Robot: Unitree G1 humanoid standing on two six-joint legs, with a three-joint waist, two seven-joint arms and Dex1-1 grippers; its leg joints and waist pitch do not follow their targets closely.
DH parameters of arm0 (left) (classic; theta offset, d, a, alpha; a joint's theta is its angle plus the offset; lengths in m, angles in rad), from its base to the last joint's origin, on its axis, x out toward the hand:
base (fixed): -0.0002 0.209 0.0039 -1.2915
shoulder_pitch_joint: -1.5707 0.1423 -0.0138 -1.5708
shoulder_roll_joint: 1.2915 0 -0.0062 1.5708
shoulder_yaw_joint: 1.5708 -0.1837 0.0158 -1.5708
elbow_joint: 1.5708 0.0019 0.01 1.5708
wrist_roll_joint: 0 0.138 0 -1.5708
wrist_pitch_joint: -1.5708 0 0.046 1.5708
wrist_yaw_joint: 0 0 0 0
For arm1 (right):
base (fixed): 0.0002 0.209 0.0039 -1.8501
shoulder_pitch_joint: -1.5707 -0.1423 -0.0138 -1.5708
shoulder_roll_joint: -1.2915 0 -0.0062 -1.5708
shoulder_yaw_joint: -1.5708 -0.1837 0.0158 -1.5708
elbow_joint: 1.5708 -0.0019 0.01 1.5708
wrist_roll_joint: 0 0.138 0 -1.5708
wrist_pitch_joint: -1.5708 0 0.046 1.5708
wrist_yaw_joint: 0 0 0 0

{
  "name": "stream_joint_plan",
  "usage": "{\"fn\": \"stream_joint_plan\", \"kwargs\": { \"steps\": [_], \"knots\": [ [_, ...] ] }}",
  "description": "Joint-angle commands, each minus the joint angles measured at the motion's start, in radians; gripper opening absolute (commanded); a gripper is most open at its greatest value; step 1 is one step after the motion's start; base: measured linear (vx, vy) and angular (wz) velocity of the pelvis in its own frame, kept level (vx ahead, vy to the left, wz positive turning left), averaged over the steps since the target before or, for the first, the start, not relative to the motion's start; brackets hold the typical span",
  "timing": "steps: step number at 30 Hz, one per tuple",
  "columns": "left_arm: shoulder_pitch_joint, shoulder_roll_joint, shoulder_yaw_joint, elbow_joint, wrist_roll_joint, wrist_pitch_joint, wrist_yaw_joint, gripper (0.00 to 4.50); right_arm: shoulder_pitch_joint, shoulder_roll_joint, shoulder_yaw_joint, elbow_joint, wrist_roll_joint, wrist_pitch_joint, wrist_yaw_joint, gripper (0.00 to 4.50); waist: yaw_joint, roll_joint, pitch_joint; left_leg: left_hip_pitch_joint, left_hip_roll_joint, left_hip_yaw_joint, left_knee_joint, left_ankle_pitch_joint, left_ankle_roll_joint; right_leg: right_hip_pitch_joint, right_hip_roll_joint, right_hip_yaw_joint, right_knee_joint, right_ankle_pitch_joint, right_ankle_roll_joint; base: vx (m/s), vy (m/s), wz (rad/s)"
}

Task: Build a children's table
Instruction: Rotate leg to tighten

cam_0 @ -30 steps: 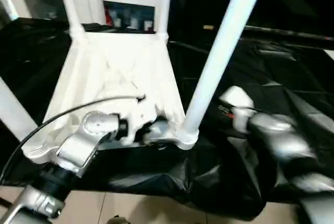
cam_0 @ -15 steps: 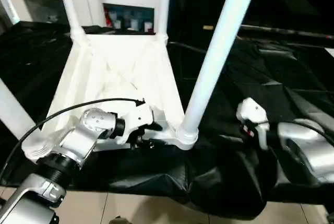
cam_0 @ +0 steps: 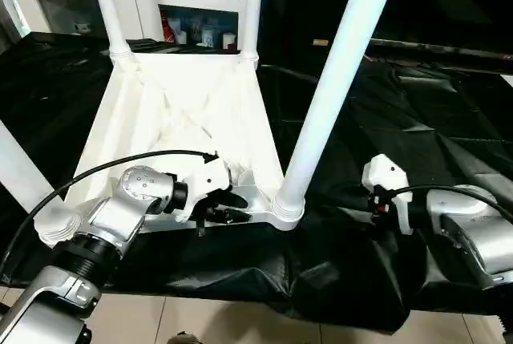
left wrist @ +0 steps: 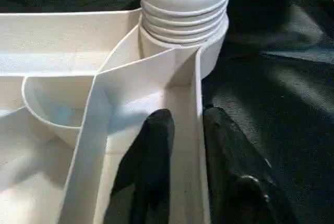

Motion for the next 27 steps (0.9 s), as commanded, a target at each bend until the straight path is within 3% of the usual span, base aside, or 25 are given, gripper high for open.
{"fn": "stream_joint_plan", "kwargs": {
  "steps": [1, 2, 3, 11, 14, 19, 20, 21, 23, 25, 27],
  "knots": [
    [-0.006, 0.009, -0.005, 0.022, 0.018, 0.0, -0.008, 0.79, -0.008, -0.005, 0.003, -0.026, 0.006, 0.01, -0.002, 3.64, 0.007, 0.007, -0.065, -0.001, 0.016, -0.002, -0.072, -0.238, 0.012, 0.054, -0.06, 0.043, -0.086, -0.283, -0.158, 0.0, 0.0, 0.0],
    [-0.006, 0.014, -0.009, 0.028, 0.028, -0.006, -0.01, 0.64, -0.006, -0.004, 0.003, -0.03, 0.005, 0.01, -0.003, 3.64, 0.007, 0.014, -0.065, 0.001, 0.016, -0.002, -0.073, -0.241, 0.011, 0.053, -0.06, 0.043, -0.087, -0.278, -0.16, 0.0, 0.0, 0.0],
    [-0.008, 0.019, -0.014, 0.037, 0.04, -0.013, -0.011, 0.58, -0.004, -0.003, 0.004, -0.034, 0.005, 0.012, -0.005, 3.64, 0.006, 0.011, -0.065, -0.001, 0.014, -0.002, -0.072, -0.241, 0.011, 0.056, -0.059, 0.043, -0.086, -0.274, -0.159, 0.0, 0.0, 0.0],
    [-0.018, 0.026, -0.017, 0.062, 0.064, -0.028, -0.018, 0.07, -0.003, 0.0, 0.003, -0.035, 0.008, 0.01, -0.018, 3.64, 0.005, 0.013, -0.062, 0.003, 0.014, -0.003, -0.075, -0.282, 0.006, 0.052, -0.062, 0.042, -0.098, -0.379, -0.133, 0.0, 0.0, 0.0],
    [-0.018, 0.018, -0.003, 0.064, 0.059, -0.025, -0.012, 0.07, -0.006, 0.023, -0.01, -0.021, 0.021, 0.009, -0.039, 3.64, 0.005, 0.011, -0.062, 0.003, 0.014, -0.005, -0.075, -0.284, 0.006, 0.049, -0.063, 0.041, -0.1, -0.405, -0.122, 0.0, 0.0, 0.0],
    [-0.009, -0.018, 0.037, 0.038, 0.013, 0.014, 0.007, 0.0, -0.016, 0.097, -0.036, 0.029, 0.053, -0.003, -0.088, 4.11, 0.002, 0.013, -0.063, 0.005, 0.015, -0.004, -0.075, -0.289, 0.002, 0.044, -0.063, 0.039, -0.1, -0.404, -0.137, 0.0, 0.0, 0.0],
    [-0.005, -0.026, 0.039, 0.029, 0.004, 0.026, 0.007, 0.0, -0.016, 0.104, -0.03, 0.036, 0.051, -0.009, -0.09, 4.24, 0.004, 0.012, -0.064, 0.005, 0.015, -0.004, -0.075, -0.281, 0.003, 0.045, -0.063, 0.04, -0.099, -0.388, -0.139, 0.0, 0.0, 0.0],
    [0.006, -0.04, 0.037, 0.011, -0.006, 0.038, 0.005, 0.0, -0.019, 0.117, -0.017, 0.052, 0.031, -0.033, -0.107, 4.24, 0.003, 0.005, -0.064, 0.002, 0.017, -0.004, -0.075, -0.263, 0.005, 0.047, -0.064, 0.041, -0.092, -0.368, -0.144, 0.0, 0.0, 0.0],
    [0.017, -0.057, 0.034, -0.006, -0.016, 0.047, 0.007, 0.0, -0.026, 0.133, -0.002, 0.073, 0.009, -0.057, -0.129, 4.47, 0.002, 0.009, -0.064, -0.002, 0.016, -0.003, -0.076, -0.257, 0.005, 0.049, -0.066, 0.04, -0.095, -0.375, -0.142, 0.0, 0.0, 0.0],
    [0.021, -0.072, 0.031, -0.01, -0.016, 0.048, 0.015, 0.0, -0.037, 0.15, 0.007, 0.088, 0.005, -0.063, -0.138, 4.47, 0.0, 0.003, -0.064, -0.003, 0.014, -0.002, -0.075, -0.246, 0.01, 0.049, -0.063, 0.041, -0.095, -0.366, -0.137, 0.0, 0.0, 0.0],
    [0.022, -0.078, 0.032, -0.012, -0.011, 0.048, 0.019, 0.0, -0.044, 0.16, 0.011, 0.101, 0.0, -0.07, -0.143, 4.47, 0.002, 0.008, -0.066, -0.003, 0.015, -0.001, -0.074, -0.231, 0.016, 0.049, -0.064, 0.043, -0.092, -0.347, -0.137, 0.0, 0.0, 0.0]
  ]
}}
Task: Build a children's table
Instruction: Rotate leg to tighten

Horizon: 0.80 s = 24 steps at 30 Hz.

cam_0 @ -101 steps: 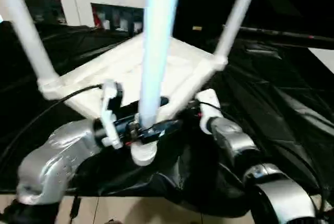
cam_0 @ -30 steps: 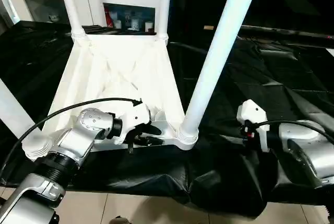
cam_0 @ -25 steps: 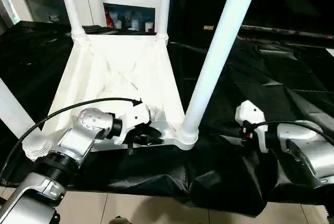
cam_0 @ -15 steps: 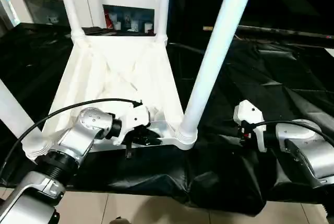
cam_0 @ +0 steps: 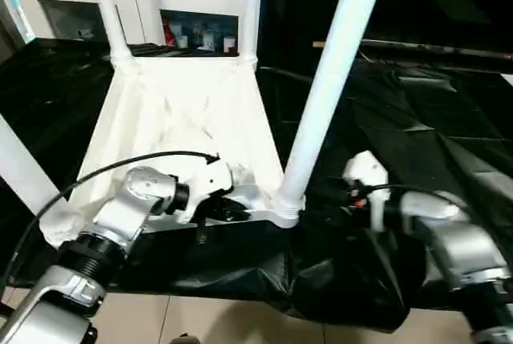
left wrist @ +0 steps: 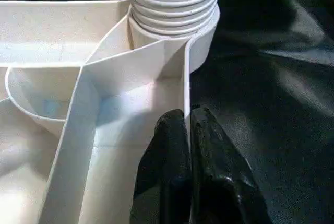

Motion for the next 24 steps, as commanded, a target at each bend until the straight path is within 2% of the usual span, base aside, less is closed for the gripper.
{"fn": "stream_joint_plan", "kwargs": {
  "steps": [1, 4, 6, 10, 14, 20, 24],
  "knots": [
    [0.015, -0.043, 0.018, -0.009, -0.038, 0.002, 0.015, 0.0, -0.05, 0.019, 0.008, 0.047, -0.03, -0.037, -0.026, 4.47, 0.003, -0.008, -0.061, -0.004, 0.016, -0.001, -0.072, -0.227, 0.016, 0.047, -0.062, 0.043, -0.09, -0.336, -0.144, 0.0, 0.0, 0.0],
    [0.012, -0.048, 0.024, -0.011, -0.034, 0.008, 0.015, 0.0, -0.074, 0.039, 0.016, 0.087, -0.038, -0.055, -0.039, 4.47, 0.001, -0.004, -0.062, -0.004, 0.015, 0.0, -0.072, -0.219, 0.012, 0.049, -0.062, 0.043, -0.086, -0.303, -0.161, 0.0, 0.0, 0.0],
    [0.009, -0.048, 0.026, -0.008, -0.032, 0.008, 0.015, 0.0, -0.083, 0.047, 0.017, 0.099, -0.038, -0.059, -0.043, 4.47, 0.003, -0.001, -0.062, 0.0, 0.016, 0.001, -0.072, -0.22, 0.014, 0.047, -0.061, 0.044, -0.087, -0.291, -0.164, 0.0, 0.0, 0.0],
    [-0.001, -0.041, 0.025, 0.004, -0.02, 0.004, 0.019, 0.0, -0.107, 0.068, 0.025, 0.137, -0.043, -0.067, -0.048, 4.47, 0.002, -0.002, -0.062, -0.002, 0.015, 0.002, -0.072, -0.21, 0.017, 0.05, -0.061, 0.044, -0.083, -0.266, -0.171, 0.0, 0.0, 0.0],
    [0.002, -0.041, 0.031, 0.0, -0.015, 0.011, 0.019, 0.0, -0.114, 0.076, 0.032, 0.169, -0.056, -0.089, -0.043, 4.1, 0.002, -0.003, -0.06, -0.002, 0.015, 0.001, -0.074, -0.237, 0.012, 0.049, -0.062, 0.044, -0.089, -0.316, -0.158, 0.0, 0.0, 0.0],
    [0.003, -0.038, 0.034, 0.005, -0.007, 0.01, 0.021, 0.0, -0.125, 0.077, 0.045, 0.194, -0.059, -0.107, -0.03, 3.73, 0.001, -0.003, -0.06, -0.003, 0.016, 0.001, -0.075, -0.237, 0.012, 0.049, -0.062, 0.045, -0.088, -0.308, -0.159, 0.0, 0.0, 0.0],
    [0.005, -0.037, 0.034, 0.004, -0.005, 0.01, 0.022, 0.0, -0.126, 0.073, 0.049, 0.199, -0.061, -0.111, -0.02, 3.31, 0.001, -0.005, -0.06, -0.003, 0.015, 0.002, -0.074, -0.232, 0.016, 0.05, -0.061, 0.045, -0.088, -0.307, -0.159, 0.0, 0.0, 0.0]
  ]
}}
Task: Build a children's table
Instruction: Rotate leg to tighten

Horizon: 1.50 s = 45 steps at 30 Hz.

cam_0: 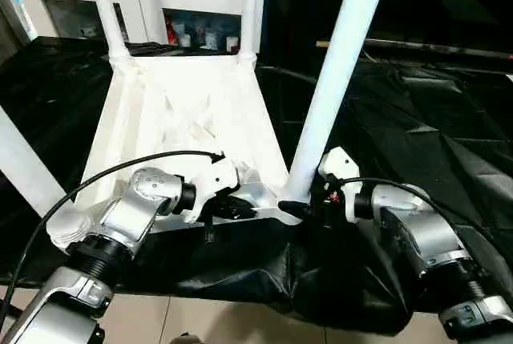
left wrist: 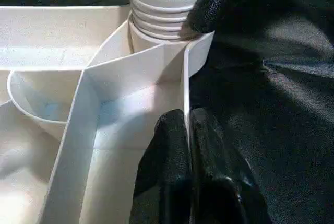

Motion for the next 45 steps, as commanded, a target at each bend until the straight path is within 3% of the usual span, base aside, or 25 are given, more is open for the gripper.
{"fn": "stream_joint_plan", "kwargs": {
  "steps": [1, 2, 11, 15, 18, 20, 21, 22, 26, 27, 30, 33, 40, 43, 44, 45],
  "knots": [
    [0.005, -0.013, 0.022, 0.01, -0.013, -0.004, 0.005, 0.0, -0.015, -0.011, 0.003, 0.009, -0.012, -0.005, -0.003, 3.31, 0.001, -0.003, -0.06, -0.002, 0.016, 0.001, -0.075, -0.234, 0.016, 0.049, -0.061, 0.045, -0.088, -0.31, -0.159, 0.0, 0.0, 0.0],
    [0.005, -0.012, 0.022, 0.009, -0.013, -0.004, 0.005, 0.0, -0.014, -0.01, 0.001, 0.009, -0.012, -0.006, -0.003, 3.08, 0.001, -0.003, -0.06, -0.002, 0.016, 0.0, -0.075, -0.234, 0.016, 0.049, -0.061, 0.045, -0.088, -0.312, -0.159, 0.0, 0.0, 0.0],
    [0.0, -0.024, 0.028, 0.03, 0.012, 0.015, 0.07, 0.0, -0.002, 0.03, -0.02, 0.036, -0.008, -0.015, -0.065, 2.76, 0.0, -0.004, -0.058, -0.001, 0.017, 0.001, -0.076, -0.243, 0.014, 0.045, -0.061, 0.045, -0.091, -0.332, -0.154, 0.0, 0.0, 0.0],
    [-0.022, -0.085, 0.048, 0.086, 0.042, 0.048, 0.219, 0.0, -0.012, 0.122, -0.08, 0.141, -0.028, -0.014, -0.293, 2.74, -0.006, -0.006, -0.056, 0.001, 0.013, -0.002, -0.078, -0.265, -0.008, 0.042, -0.064, 0.043, -0.1, -0.423, -0.127, 0.0, 0.0, 0.0],
    [-0.066, -0.185, 0.052, 0.161, 0.084, 0.082, 0.406, 0.0, -0.059, 0.248, -0.16, 0.268, -0.02, 0.006, -0.579, 2.74, -0.018, -0.003, -0.052, 0.008, 0.009, -0.003, -0.077, -0.31, -0.018, 0.03, -0.064, 0.04, -0.114, -0.531, -0.098, 0.0, 0.0, 0.0],
    [-0.09, -0.24, 0.05, 0.191, 0.096, 0.099, 0.473, 0.0, -0.097, 0.306, -0.188, 0.335, -0.018, 0.009, -0.703, 2.73, -0.025, -0.004, -0.053, 0.01, 0.006, -0.008, -0.077, -0.325, -0.026, 0.029, -0.064, 0.034, -0.123, -0.581, -0.072, 0.0, 0.0, 0.0],
    [-0.098, -0.257, 0.049, 0.199, 0.099, 0.102, 0.491, 0.0, -0.109, 0.322, -0.193, 0.354, -0.02, 0.008, -0.736, 2.73, -0.028, 0.0, -0.055, 0.009, 0.008, -0.01, -0.078, -0.334, -0.024, 0.028, -0.067, 0.035, -0.122, -0.575, -0.071, 0.0, 0.0, 0.0],
    [-0.118, -0.304, 0.048, 0.218, 0.109, 0.109, 0.535, 0.0, -0.142, 0.367, -0.192, 0.397, -0.033, 0.005, -0.802, 2.73, -0.029, -0.005, -0.057, 0.007, 0.009, -0.011, -0.08, -0.327, -0.022, 0.031, -0.065, 0.034, -0.123, -0.555, -0.07, 0.0, 0.0, 0.0],
    [-0.135, -0.349, 0.034, 0.229, 0.127, 0.109, 0.559, 0.0, -0.179, 0.421, -0.187, 0.435, -0.035, -0.013, -0.823, 2.73, -0.029, -0.005, -0.06, 0.001, 0.011, -0.009, -0.084, -0.304, -0.015, 0.036, -0.061, 0.038, -0.112, -0.439, -0.089, 0.0, 0.0, 0.0],
    [-0.135, -0.356, 0.023, 0.227, 0.131, 0.095, 0.547, 0.0, -0.192, 0.436, -0.172, 0.435, -0.039, -0.033, -0.78, 3.08, -0.029, -0.001, -0.063, 0.0, 0.011, -0.008, -0.085, -0.292, -0.014, 0.039, -0.06, 0.039, -0.107, -0.387, -0.104, 0.0, 0.0, 0.0],
    [-0.121, -0.333, 0.022, 0.223, 0.132, 0.068, 0.519, 0.0, -0.198, 0.423, -0.18, 0.43, -0.031, -0.037, -0.73, 3.45, -0.028, -0.004, -0.062, 0.0, 0.011, -0.005, -0.086, -0.295, -0.006, 0.041, -0.058, 0.04, -0.105, -0.346, -0.118, 0.0, 0.0, 0.0],
    [-0.11, -0.31, 0.022, 0.216, 0.128, 0.051, 0.485, 0.0, -0.196, 0.39, -0.159, 0.421, -0.046, -0.051, -0.697, 3.71, -0.025, -0.005, -0.062, 0.001, 0.01, -0.003, -0.085, -0.295, 0.005, 0.042, -0.062, 0.041, -0.11, -0.378, -0.118, 0.0, 0.0, 0.0],
    [-0.076, -0.214, 0.043, 0.177, 0.107, 0.003, 0.354, 0.0, -0.128, 0.232, -0.091, 0.285, -0.072, -0.034, -0.453, 3.71, -0.016, -0.009, -0.063, -0.005, 0.012, 0.0, -0.085, -0.233, 0.029, 0.049, -0.062, 0.04, -0.11, -0.362, -0.112, 0.0, 0.0, 0.0],
    [-0.053, -0.172, 0.049, 0.137, 0.082, -0.012, 0.273, 0.0, -0.085, 0.158, -0.06, 0.209, -0.08, -0.029, -0.337, 3.71, -0.018, -0.006, -0.065, -0.007, 0.016, -0.001, -0.087, -0.214, 0.031, 0.05, -0.061, 0.04, -0.102, -0.308, -0.133, 0.0, 0.0, 0.0],
    [-0.043, -0.157, 0.05, 0.119, 0.07, -0.013, 0.242, 0.0, -0.07, 0.132, -0.049, 0.18, -0.076, -0.028, -0.293, 3.71, -0.016, 0.0, -0.064, -0.005, 0.016, -0.001, -0.088, -0.218, 0.028, 0.049, -0.06, 0.039, -0.103, -0.307, -0.139, 0.0, 0.0, 0.0],
    [-0.032, -0.14, 0.048, 0.095, 0.054, -0.023, 0.197, 0.0, -0.053, 0.103, -0.037, 0.147, -0.068, -0.026, -0.247, 3.71, -0.013, -0.004, -0.064, -0.007, 0.018, -0.002, -0.088, -0.223, 0.031, 0.055, -0.061, 0.039, -0.101, -0.288, -0.143, 0.0, 0.0, 0.0]
  ]
}}
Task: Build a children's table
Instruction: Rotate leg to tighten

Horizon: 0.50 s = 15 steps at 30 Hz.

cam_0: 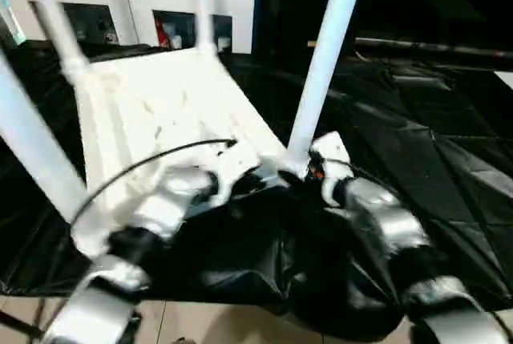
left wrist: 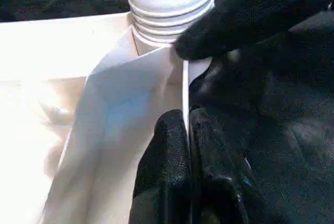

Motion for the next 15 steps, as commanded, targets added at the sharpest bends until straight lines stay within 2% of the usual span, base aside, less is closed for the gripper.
{"fn": "stream_joint_plan", "kwargs": {
  "steps": [1, 2, 3, 7, 11, 12, 15],
  "knots": [
    [0.033, 0.016, -0.009, -0.044, -0.06, -0.03, -0.101, 0.0, 0.03, -0.044, 0.037, -0.069, 0.006, 0.016, 0.113, 3.71, 0.007, -0.002, -0.056, -0.007, 0.021, -0.001, -0.067, -0.221, 0.035, 0.053, -0.062, 0.043, -0.079, -0.284, -0.149, 0.0, 0.0, 0.0],
    [0.04, 0.029, -0.012, -0.062, -0.069, -0.028, -0.13, 0.0, 0.042, -0.066, 0.044, -0.094, 0.013, 0.019, 0.145, 3.71, 0.008, -0.003, -0.055, -0.006, 0.021, 0.001, -0.066, -0.216, 0.039, 0.049, -0.061, 0.044, -0.078, -0.266, -0.16, 0.0, 0.0, 0.0],
    [0.048, 0.045, -0.015, -0.083, -0.082, -0.03, -0.167, 0.0, 0.054, -0.087, 0.052, -0.116, 0.02, 0.02, 0.177, 3.71, 0.009, -0.005, -0.055, -0.006, 0.021, 0.002, -0.066, -0.215, 0.042, 0.05, -0.061, 0.044, -0.077, -0.261, -0.163, 0.0, 0.0, 0.0],
    [0.076, 0.098, -0.014, -0.167, -0.14, -0.006, -0.286, 0.0, 0.085, -0.152, 0.076, -0.19, 0.035, 0.046, 0.277, 3.71, 0.016, 0.001, -0.057, -0.003, 0.023, 0.003, -0.063, -0.181, 0.052, 0.051, -0.059, 0.045, -0.065, -0.173, -0.198, 0.0, 0.0, 0.0],
    [0.093, 0.121, -0.006, -0.214, -0.159, 0.011, -0.334, 0.0, 0.092, -0.168, 0.079, -0.219, 0.042, 0.063, 0.312, 3.71, 0.021, -0.001, -0.061, -0.002, 0.021, 0.006, -0.058, -0.132, 0.06, 0.054, -0.058, 0.045, -0.052, -0.079, -0.228, 0.0, 0.0, 0.0],
    [0.095, 0.124, -0.005, -0.219, -0.161, 0.013, -0.339, 0.0, 0.092, -0.169, 0.078, -0.224, 0.045, 0.065, 0.318, 3.71, 0.021, -0.007, -0.061, -0.003, 0.021, 0.007, -0.057, -0.124, 0.063, 0.055, -0.057, 0.045, -0.051, -0.069, -0.23, 0.0, 0.0, 0.0],
    [0.102, 0.132, -0.005, -0.234, -0.166, 0.025, -0.351, 0.0, 0.095, -0.167, 0.077, -0.249, 0.078, 0.08, 0.36, 3.71, 0.022, -0.007, -0.059, -0.002, 0.02, 0.008, -0.056, -0.121, 0.069, 0.055, -0.058, 0.044, -0.052, -0.074, -0.231, 0.0, 0.0, 0.0]
  ]
}}
